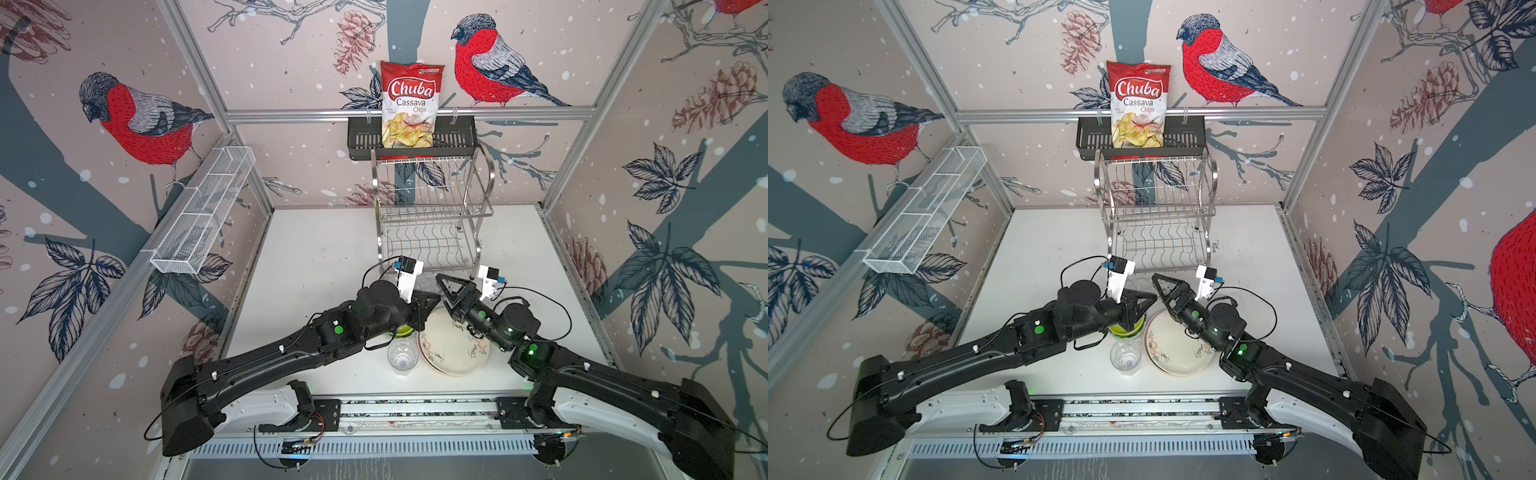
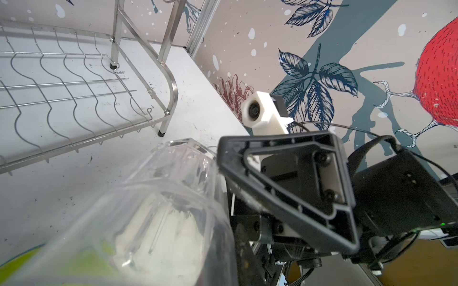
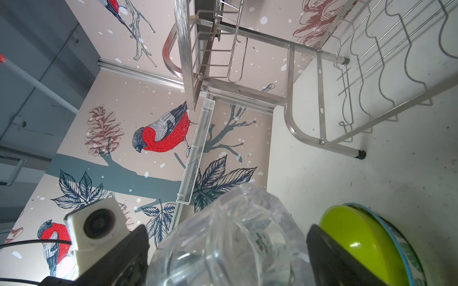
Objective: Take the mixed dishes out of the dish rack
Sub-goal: 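Open the right gripper and pull it back while the left holds the glass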
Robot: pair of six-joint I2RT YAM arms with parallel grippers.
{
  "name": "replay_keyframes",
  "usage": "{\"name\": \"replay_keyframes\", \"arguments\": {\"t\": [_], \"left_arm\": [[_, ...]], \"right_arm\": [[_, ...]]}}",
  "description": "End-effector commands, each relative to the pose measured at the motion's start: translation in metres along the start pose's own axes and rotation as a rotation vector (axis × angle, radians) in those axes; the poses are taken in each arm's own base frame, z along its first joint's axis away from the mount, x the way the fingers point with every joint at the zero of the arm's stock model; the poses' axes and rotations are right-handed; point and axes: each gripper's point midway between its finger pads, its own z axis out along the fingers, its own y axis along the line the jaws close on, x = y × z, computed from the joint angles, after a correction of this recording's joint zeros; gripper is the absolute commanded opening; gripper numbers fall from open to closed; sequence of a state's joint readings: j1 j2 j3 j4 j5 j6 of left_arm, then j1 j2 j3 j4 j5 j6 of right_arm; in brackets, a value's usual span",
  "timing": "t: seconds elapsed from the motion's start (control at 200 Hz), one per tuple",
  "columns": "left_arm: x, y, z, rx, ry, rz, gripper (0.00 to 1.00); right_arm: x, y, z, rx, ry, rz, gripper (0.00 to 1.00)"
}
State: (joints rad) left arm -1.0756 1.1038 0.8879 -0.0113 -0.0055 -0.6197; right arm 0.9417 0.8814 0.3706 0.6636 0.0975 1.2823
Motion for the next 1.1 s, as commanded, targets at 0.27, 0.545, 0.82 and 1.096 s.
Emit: {"name": "replay_keyframes", "arguments": {"t": [0.27, 0.545, 0.82, 1.096], "left_arm": [[-0.002, 0.017, -0.036, -0.144, 0.062, 0.019, 0.0], [0.006, 0.04, -0.072, -0.289, 0.123, 0.003, 0.0], [0.033, 0.067, -0.096, -0.423, 0.222, -0.02, 0.0], [0.067, 0.099, -0.111, -0.571, 0.358, -0.021, 0.0]], "right_arm": [[-0.017, -0.011, -0.015, 0.035, -0.086, -0.014, 0.99], [-0.023, -0.015, -0.023, 0.038, -0.118, -0.012, 0.99], [-0.025, -0.024, -0.026, 0.059, -0.13, -0.002, 0.99], [-0.025, -0.03, -0.027, 0.07, -0.134, 0.004, 0.99]]}}
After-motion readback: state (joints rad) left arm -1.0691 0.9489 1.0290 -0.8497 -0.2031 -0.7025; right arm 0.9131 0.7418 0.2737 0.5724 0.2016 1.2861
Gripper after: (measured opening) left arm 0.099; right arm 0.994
